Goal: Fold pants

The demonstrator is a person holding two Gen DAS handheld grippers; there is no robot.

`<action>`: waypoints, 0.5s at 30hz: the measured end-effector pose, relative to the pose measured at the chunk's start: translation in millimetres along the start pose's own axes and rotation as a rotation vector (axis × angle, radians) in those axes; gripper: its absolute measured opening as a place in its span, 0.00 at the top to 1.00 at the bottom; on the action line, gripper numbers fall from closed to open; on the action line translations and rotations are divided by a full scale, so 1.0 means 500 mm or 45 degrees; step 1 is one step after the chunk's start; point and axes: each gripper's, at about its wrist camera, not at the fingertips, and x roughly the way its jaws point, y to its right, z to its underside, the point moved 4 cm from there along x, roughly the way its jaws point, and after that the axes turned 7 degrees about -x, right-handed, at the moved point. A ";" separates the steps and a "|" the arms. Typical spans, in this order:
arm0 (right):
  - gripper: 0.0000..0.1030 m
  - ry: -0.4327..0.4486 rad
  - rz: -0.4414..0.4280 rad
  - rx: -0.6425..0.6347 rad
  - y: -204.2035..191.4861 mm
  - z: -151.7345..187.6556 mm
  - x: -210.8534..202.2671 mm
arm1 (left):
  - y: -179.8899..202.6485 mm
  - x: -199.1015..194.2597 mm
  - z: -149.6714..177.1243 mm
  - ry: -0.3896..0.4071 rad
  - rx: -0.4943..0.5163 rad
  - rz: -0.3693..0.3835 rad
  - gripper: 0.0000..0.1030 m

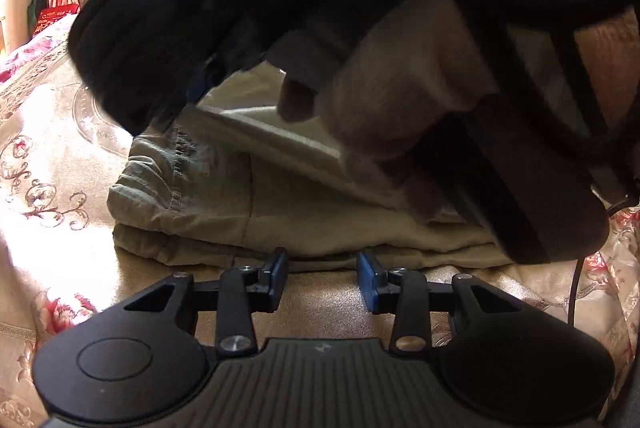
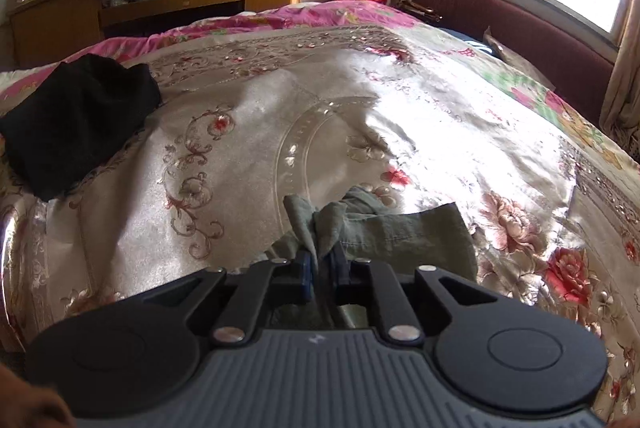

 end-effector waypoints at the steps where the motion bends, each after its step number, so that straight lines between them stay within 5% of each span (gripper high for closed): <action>1: 0.85 -0.010 -0.042 -0.023 -0.012 0.005 0.008 | 0.001 0.001 0.001 -0.002 0.006 -0.002 0.50; 7: 0.72 0.076 -0.151 0.104 0.006 0.012 -0.035 | 0.015 0.001 0.007 0.004 0.055 -0.020 0.44; 12: 0.63 0.158 -0.025 0.160 0.086 0.043 -0.107 | 0.024 -0.017 0.009 0.062 0.047 -0.026 0.44; 15: 0.62 0.125 0.066 0.175 0.149 0.058 -0.104 | 0.020 -0.061 -0.002 0.197 0.000 -0.037 0.44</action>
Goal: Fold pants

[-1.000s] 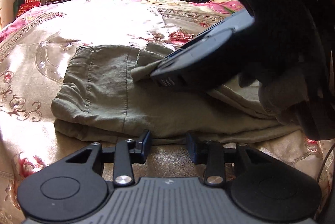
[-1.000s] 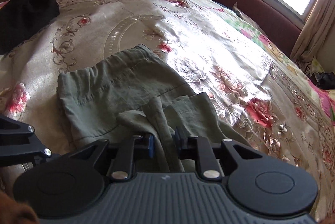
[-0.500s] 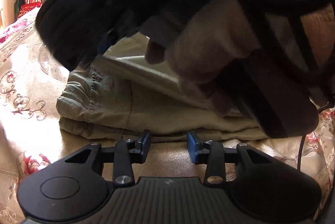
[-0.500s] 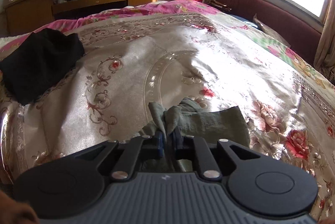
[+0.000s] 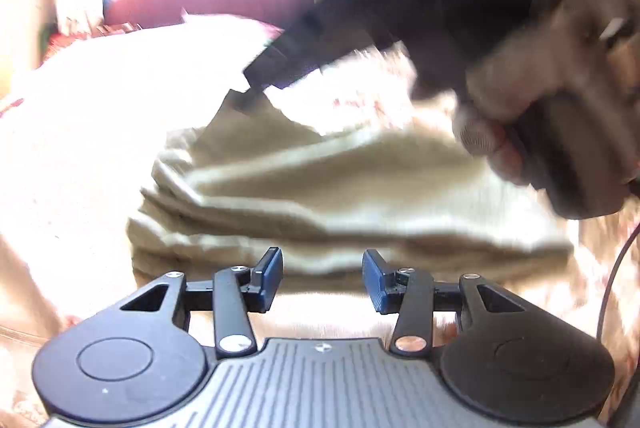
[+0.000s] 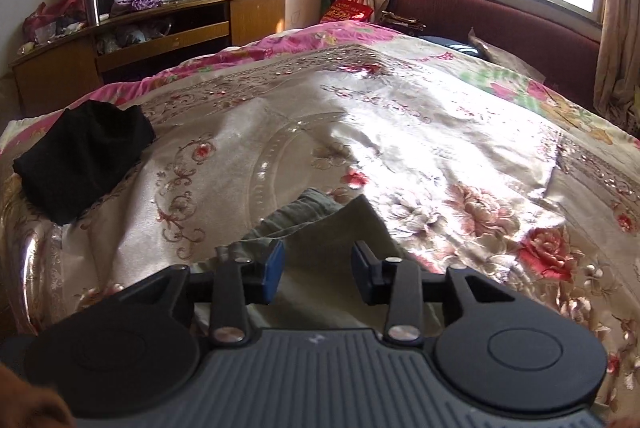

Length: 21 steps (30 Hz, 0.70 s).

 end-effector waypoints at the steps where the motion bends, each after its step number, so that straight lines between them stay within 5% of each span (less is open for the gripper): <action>1: 0.62 -0.015 0.004 0.006 0.016 0.001 0.009 | -0.002 -0.014 -0.008 0.050 -0.027 -0.004 0.44; 5: 0.58 -0.064 -0.056 0.053 0.068 -0.002 0.074 | -0.015 -0.022 -0.030 0.146 -0.121 -0.062 0.34; 12: 0.55 -0.130 -0.235 0.054 0.077 -0.012 0.164 | -0.092 0.055 -0.047 0.035 -0.305 -0.227 0.32; 15: 0.61 -0.175 -0.337 -0.006 0.055 -0.006 0.170 | -0.127 0.073 -0.049 0.012 -0.379 -0.272 0.32; 16: 0.68 -0.201 -0.355 -0.031 0.046 -0.001 0.174 | -0.130 0.079 -0.051 0.008 -0.394 -0.273 0.32; 21: 0.67 -0.257 -0.360 -0.074 0.033 0.019 0.193 | -0.120 0.104 -0.065 0.009 -0.357 -0.301 0.30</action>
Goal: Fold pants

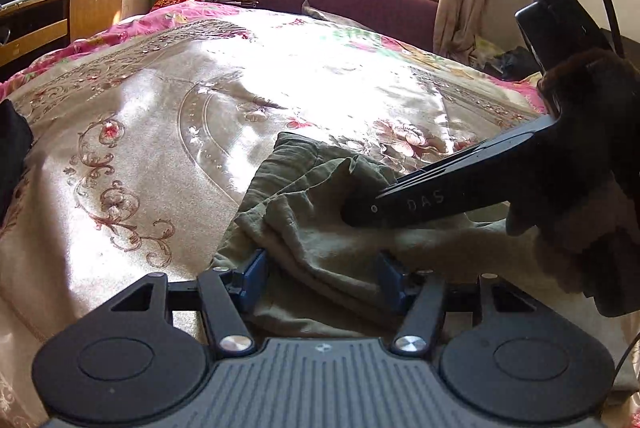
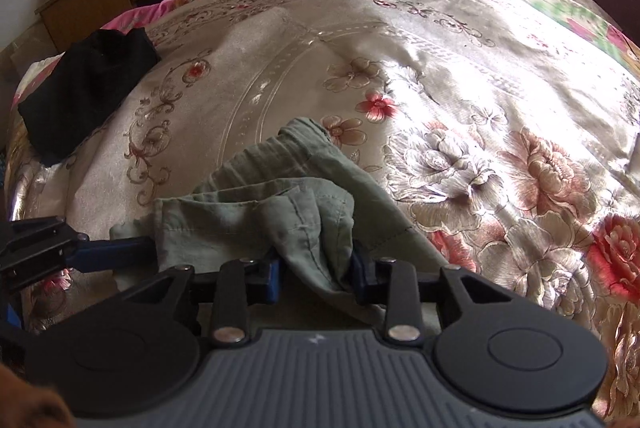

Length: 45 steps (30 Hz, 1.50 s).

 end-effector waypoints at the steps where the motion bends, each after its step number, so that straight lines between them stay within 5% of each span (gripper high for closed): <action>1: 0.66 0.015 -0.014 0.028 0.004 -0.002 -0.002 | 0.001 0.002 0.000 -0.002 0.007 -0.004 0.30; 3: 0.78 0.027 -0.034 0.074 0.008 -0.006 -0.009 | 0.004 0.004 0.004 -0.019 0.015 0.020 0.31; 4: 0.92 0.024 -0.035 0.085 0.008 -0.009 -0.011 | 0.004 0.005 0.006 -0.028 0.016 0.033 0.35; 7: 0.95 0.038 -0.017 0.057 0.000 -0.018 -0.021 | 0.005 0.008 0.012 -0.056 0.018 0.058 0.63; 8: 0.95 0.047 -0.004 0.037 -0.002 -0.020 -0.024 | 0.003 0.010 0.014 -0.062 0.012 0.053 0.66; 13: 0.80 0.032 0.001 0.054 0.016 -0.016 -0.013 | -0.018 0.018 0.016 -0.100 -0.091 0.085 0.64; 16: 0.77 0.001 -0.013 0.084 0.023 -0.009 0.012 | -0.020 0.029 0.015 -0.106 -0.107 0.090 0.54; 18: 0.78 0.026 -0.012 0.103 0.025 -0.011 0.015 | -0.018 0.037 0.016 -0.115 -0.109 0.091 0.52; 21: 0.95 0.052 -0.034 0.125 0.023 -0.024 0.003 | -0.013 0.029 0.014 -0.086 -0.080 0.106 0.61; 22: 0.95 0.064 -0.042 0.112 0.019 -0.028 -0.003 | -0.012 0.022 0.012 -0.067 -0.079 0.108 0.71; 30: 0.95 0.128 -0.090 -0.103 -0.029 -0.080 -0.017 | -0.003 -0.034 0.021 -0.007 -0.067 0.135 0.72; 33: 0.87 0.016 0.047 -0.175 -0.019 -0.074 0.027 | 0.004 -0.024 0.033 -0.032 0.017 0.060 0.72; 34: 0.77 -0.004 0.069 -0.176 -0.014 -0.070 0.034 | 0.002 -0.021 0.035 -0.047 0.030 0.049 0.72; 41: 0.63 0.274 0.205 -0.009 0.027 -0.033 -0.111 | 0.024 -0.080 0.029 0.086 0.156 -0.036 0.61; 45: 0.62 0.271 0.112 0.125 0.021 0.074 -0.165 | 0.073 -0.071 0.025 0.110 0.277 -0.012 0.56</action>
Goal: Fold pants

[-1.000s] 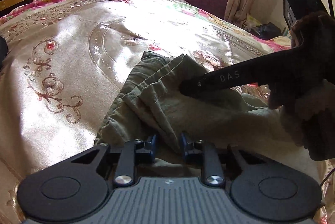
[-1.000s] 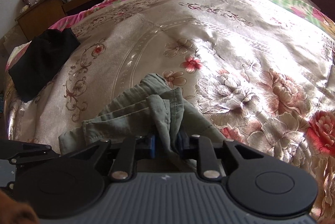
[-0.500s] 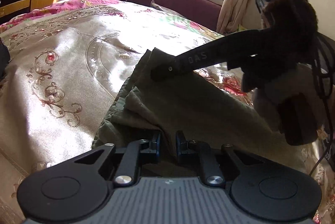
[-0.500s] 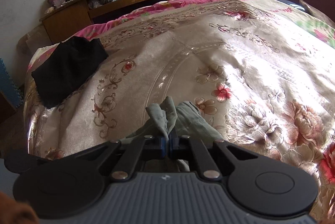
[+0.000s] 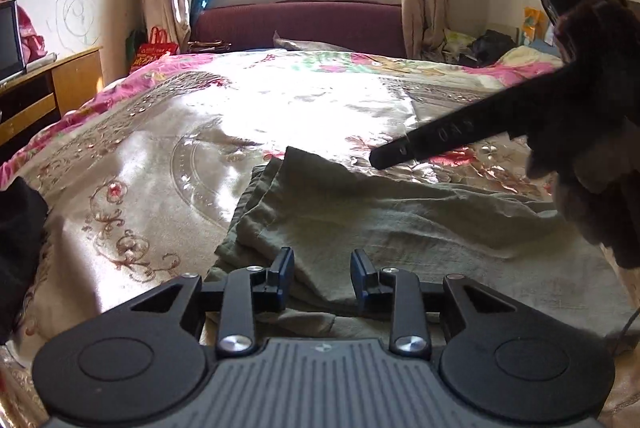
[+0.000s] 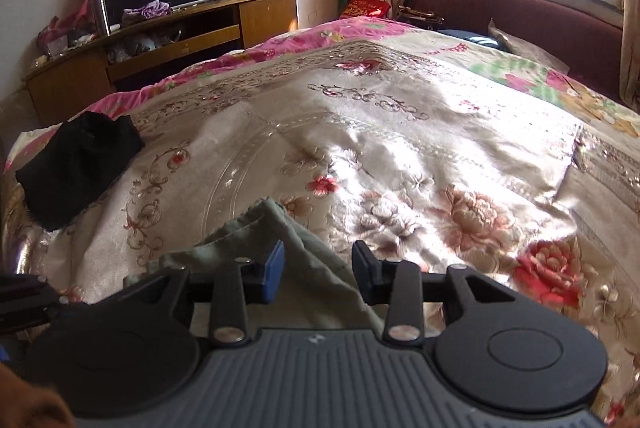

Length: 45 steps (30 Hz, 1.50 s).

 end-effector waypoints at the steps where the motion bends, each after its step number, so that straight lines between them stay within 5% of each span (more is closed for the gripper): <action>1: 0.63 -0.026 0.000 0.028 0.005 0.031 -0.004 | 0.011 0.010 0.001 -0.006 0.036 0.002 0.55; 4: 0.61 -0.173 0.146 0.264 0.074 0.114 0.014 | 0.037 0.064 0.029 -0.169 0.124 0.013 0.50; 6: 0.72 -0.138 0.160 0.456 0.131 0.159 -0.006 | 0.044 0.093 0.058 -0.282 0.174 -0.009 0.49; 7: 0.75 -0.107 0.174 0.543 0.148 0.170 -0.033 | 0.047 0.087 0.063 -0.271 0.202 -0.022 0.48; 8: 0.66 -0.056 0.200 0.610 0.158 0.181 -0.073 | 0.050 0.080 0.063 -0.271 0.229 -0.036 0.47; 11: 0.62 0.093 0.255 0.697 0.168 0.233 -0.198 | 0.062 0.048 0.063 -0.256 0.288 -0.065 0.47; 16: 0.57 0.126 0.351 0.920 0.182 0.375 -0.304 | 0.097 0.011 0.064 -0.248 0.324 -0.073 0.47; 18: 0.57 0.112 0.322 1.025 0.187 0.423 -0.304 | 0.112 0.005 0.066 -0.267 0.323 -0.073 0.46; 22: 0.58 0.263 0.038 1.225 0.168 0.455 -0.280 | 0.148 -0.015 0.069 -0.282 0.342 -0.066 0.46; 27: 0.61 0.248 0.061 1.219 0.185 0.458 -0.289 | 0.185 -0.048 0.062 -0.233 0.451 -0.051 0.44; 31: 0.60 0.239 -0.116 1.248 0.175 0.449 -0.259 | 0.206 -0.040 0.058 -0.231 0.499 -0.035 0.40; 37: 0.54 0.228 -0.205 1.355 0.182 0.421 -0.198 | 0.242 0.019 0.036 -0.235 0.577 -0.007 0.40; 39: 0.66 0.282 -0.213 1.423 0.189 0.435 -0.205 | 0.254 0.033 0.033 -0.227 0.622 -0.011 0.40; 40: 0.91 0.281 -0.195 1.430 0.191 0.446 -0.210 | 0.258 0.038 0.032 -0.230 0.636 -0.005 0.40; 45: 0.96 0.394 -0.239 1.457 0.205 0.461 -0.242 | 0.276 0.072 0.070 -0.341 0.678 0.024 0.39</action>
